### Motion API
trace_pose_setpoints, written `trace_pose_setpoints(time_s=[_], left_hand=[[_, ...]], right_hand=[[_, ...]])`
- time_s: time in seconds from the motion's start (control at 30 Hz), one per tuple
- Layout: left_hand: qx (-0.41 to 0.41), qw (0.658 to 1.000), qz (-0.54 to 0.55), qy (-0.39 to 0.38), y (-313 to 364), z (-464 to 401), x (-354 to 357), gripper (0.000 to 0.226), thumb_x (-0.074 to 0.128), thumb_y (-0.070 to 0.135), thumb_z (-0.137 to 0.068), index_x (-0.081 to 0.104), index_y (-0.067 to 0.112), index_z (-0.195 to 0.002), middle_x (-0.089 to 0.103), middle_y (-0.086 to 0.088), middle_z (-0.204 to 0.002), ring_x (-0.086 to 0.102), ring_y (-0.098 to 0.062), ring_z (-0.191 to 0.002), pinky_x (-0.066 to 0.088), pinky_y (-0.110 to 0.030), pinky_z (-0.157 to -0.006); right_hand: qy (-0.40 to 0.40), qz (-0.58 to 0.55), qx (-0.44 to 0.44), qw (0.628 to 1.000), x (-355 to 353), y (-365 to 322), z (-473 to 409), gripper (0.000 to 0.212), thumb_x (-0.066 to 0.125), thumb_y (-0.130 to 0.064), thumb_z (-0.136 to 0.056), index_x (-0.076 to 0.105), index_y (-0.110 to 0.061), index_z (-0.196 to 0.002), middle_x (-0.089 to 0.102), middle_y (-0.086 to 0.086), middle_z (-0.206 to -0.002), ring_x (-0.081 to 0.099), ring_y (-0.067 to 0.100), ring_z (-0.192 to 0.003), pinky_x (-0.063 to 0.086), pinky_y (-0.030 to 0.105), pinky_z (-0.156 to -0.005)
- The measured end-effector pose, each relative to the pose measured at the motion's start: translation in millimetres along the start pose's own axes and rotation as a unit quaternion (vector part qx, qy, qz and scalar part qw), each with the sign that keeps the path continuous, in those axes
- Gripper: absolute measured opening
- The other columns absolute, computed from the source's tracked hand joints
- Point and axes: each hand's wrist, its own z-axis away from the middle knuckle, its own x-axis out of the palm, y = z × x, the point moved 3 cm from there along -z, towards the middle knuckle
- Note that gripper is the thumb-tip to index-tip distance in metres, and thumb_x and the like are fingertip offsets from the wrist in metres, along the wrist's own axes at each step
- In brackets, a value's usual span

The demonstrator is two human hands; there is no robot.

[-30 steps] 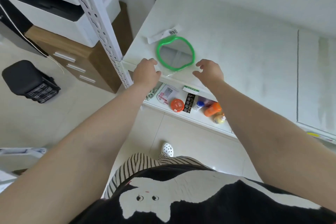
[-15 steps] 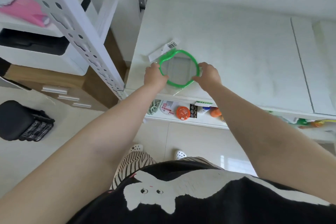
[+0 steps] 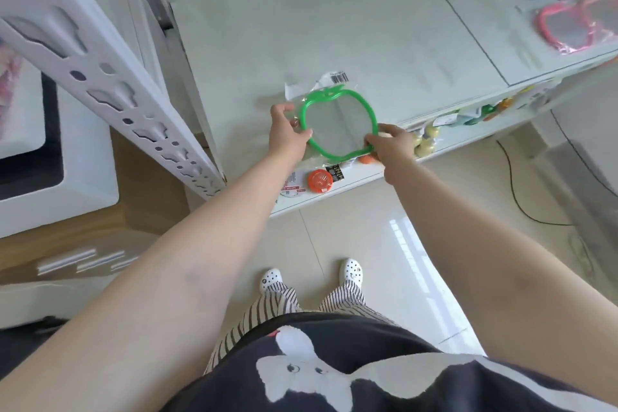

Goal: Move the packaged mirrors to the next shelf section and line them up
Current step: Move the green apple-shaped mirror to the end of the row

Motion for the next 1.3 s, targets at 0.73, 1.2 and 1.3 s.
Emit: trace_pose_setpoints(time_s=[0.73, 1.2, 1.3], left_hand=[[-0.004, 0.989, 0.013, -0.144, -13, 147, 309, 0.026, 0.061, 0.005, -0.085, 0.066, 0.003, -0.111, 0.06, 0.004, -0.08, 0.057, -0.021, -0.085, 0.049, -0.032, -0.084], [0.009, 0.991, -0.032, -0.13, 28, 145, 398, 0.028, 0.063, 0.01, -0.084, 0.068, 0.011, -0.111, 0.07, -0.003, -0.104, 0.064, -0.024, -0.099, 0.05, -0.04, -0.1], [0.007, 0.99, -0.032, -0.135, 42, 135, 423, 0.038, 0.063, 0.008, -0.086, 0.061, 0.008, -0.124, 0.068, -0.008, -0.115, 0.063, -0.026, -0.109, 0.048, -0.041, -0.103]], right_hand=[[0.098, -0.159, 0.018, 0.982, -347, 123, 36, 0.037, 0.057, 0.005, -0.086, 0.058, -0.004, -0.122, 0.061, 0.015, -0.094, 0.062, 0.016, -0.062, 0.059, 0.019, -0.058], [0.1, -0.18, 0.01, 0.978, -427, 113, -9, 0.041, 0.06, 0.008, -0.082, 0.061, -0.007, -0.121, 0.063, 0.011, -0.078, 0.063, 0.02, -0.066, 0.061, 0.025, -0.063], [0.105, -0.177, 0.007, 0.979, -443, 104, -31, 0.041, 0.061, 0.007, -0.083, 0.061, -0.007, -0.122, 0.065, 0.01, -0.081, 0.064, 0.019, -0.068, 0.061, 0.026, -0.065]])
